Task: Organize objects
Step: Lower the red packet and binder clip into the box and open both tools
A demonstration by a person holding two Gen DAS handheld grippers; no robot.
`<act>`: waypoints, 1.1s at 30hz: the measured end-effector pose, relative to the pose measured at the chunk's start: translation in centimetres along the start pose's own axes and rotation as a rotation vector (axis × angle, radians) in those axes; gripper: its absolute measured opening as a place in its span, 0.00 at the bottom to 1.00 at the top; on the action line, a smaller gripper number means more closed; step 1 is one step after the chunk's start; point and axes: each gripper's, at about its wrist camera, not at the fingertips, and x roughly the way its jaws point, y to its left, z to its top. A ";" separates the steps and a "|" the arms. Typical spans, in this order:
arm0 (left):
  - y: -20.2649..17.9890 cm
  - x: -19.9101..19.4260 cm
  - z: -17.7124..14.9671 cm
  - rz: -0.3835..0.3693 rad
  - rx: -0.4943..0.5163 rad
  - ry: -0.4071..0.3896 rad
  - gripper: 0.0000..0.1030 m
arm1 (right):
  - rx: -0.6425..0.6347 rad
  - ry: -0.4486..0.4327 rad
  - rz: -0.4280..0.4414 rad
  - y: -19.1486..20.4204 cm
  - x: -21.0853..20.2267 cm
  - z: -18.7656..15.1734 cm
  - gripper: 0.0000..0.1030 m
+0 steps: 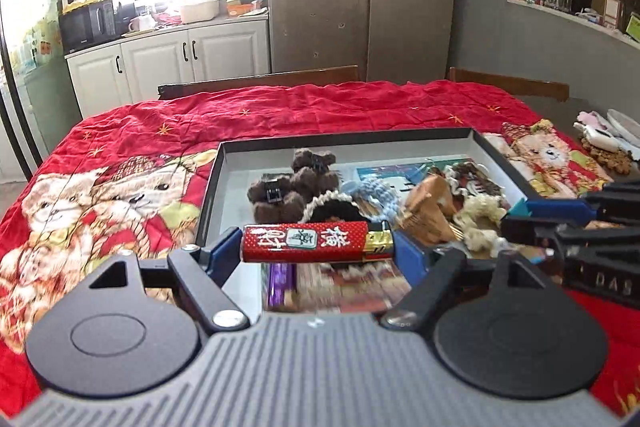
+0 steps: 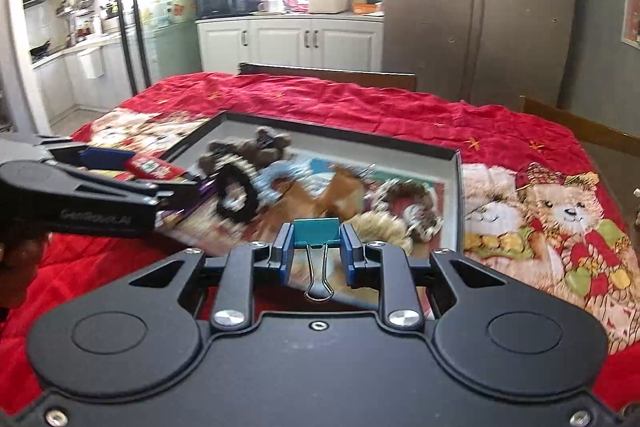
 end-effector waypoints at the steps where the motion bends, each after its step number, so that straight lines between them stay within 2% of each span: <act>1: 0.0 0.6 0.1 0.004 0.000 0.001 0.78 | 0.005 0.004 -0.010 -0.4 0.6 0.3 0.22; 8: -0.4 3.8 0.2 0.020 0.020 0.024 0.78 | 0.048 0.034 -0.050 -2.2 4.1 0.8 0.22; 15: -0.6 5.5 0.0 0.019 0.010 0.048 0.78 | 0.057 0.060 -0.066 -2.8 6.3 0.6 0.22; 33: -0.7 6.8 -0.5 0.035 -0.004 0.069 0.78 | 0.053 0.073 -0.069 -3.0 7.6 0.0 0.22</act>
